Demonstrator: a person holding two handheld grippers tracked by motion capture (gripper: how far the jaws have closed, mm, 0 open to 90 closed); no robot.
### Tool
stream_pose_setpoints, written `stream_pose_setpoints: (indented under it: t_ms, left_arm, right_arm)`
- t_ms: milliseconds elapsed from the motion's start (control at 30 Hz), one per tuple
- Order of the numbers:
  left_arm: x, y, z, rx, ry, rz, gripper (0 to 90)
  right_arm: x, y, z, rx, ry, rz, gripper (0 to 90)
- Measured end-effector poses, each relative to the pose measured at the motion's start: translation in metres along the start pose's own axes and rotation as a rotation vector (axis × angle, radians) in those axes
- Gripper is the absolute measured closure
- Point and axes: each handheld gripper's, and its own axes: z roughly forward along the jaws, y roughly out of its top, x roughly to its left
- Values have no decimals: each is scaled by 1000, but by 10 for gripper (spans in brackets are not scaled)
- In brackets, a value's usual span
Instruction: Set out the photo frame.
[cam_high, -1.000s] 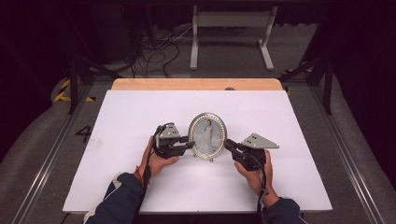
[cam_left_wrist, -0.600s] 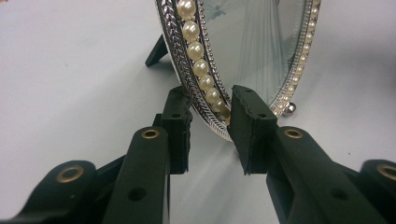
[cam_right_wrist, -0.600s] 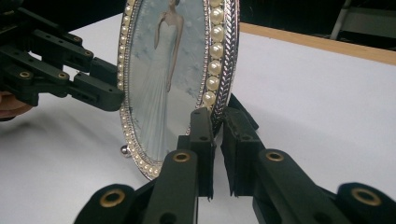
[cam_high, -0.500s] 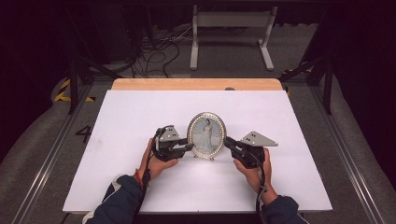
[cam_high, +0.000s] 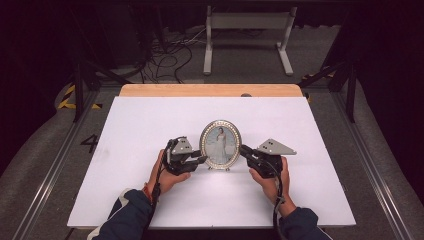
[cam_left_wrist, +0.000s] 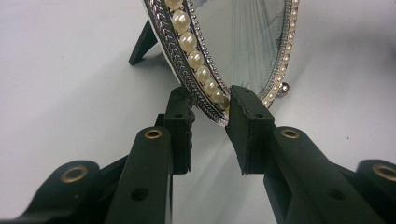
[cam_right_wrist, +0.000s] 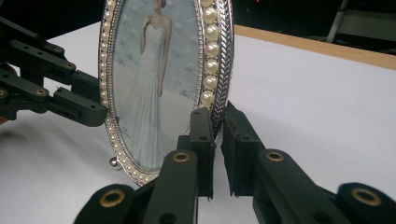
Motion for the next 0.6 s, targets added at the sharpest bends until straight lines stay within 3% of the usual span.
stream_pose_setpoints:
  t_ms: [333,600]
  left_arm:
    - [-2,-1,0,-5,5,-14,708]
    - [-2,-1,0,-5,15,-7,707]
  right_arm:
    - [0,0,0,2,-1,-5,830]
    - [3,0,0,22,-18,-45,829]
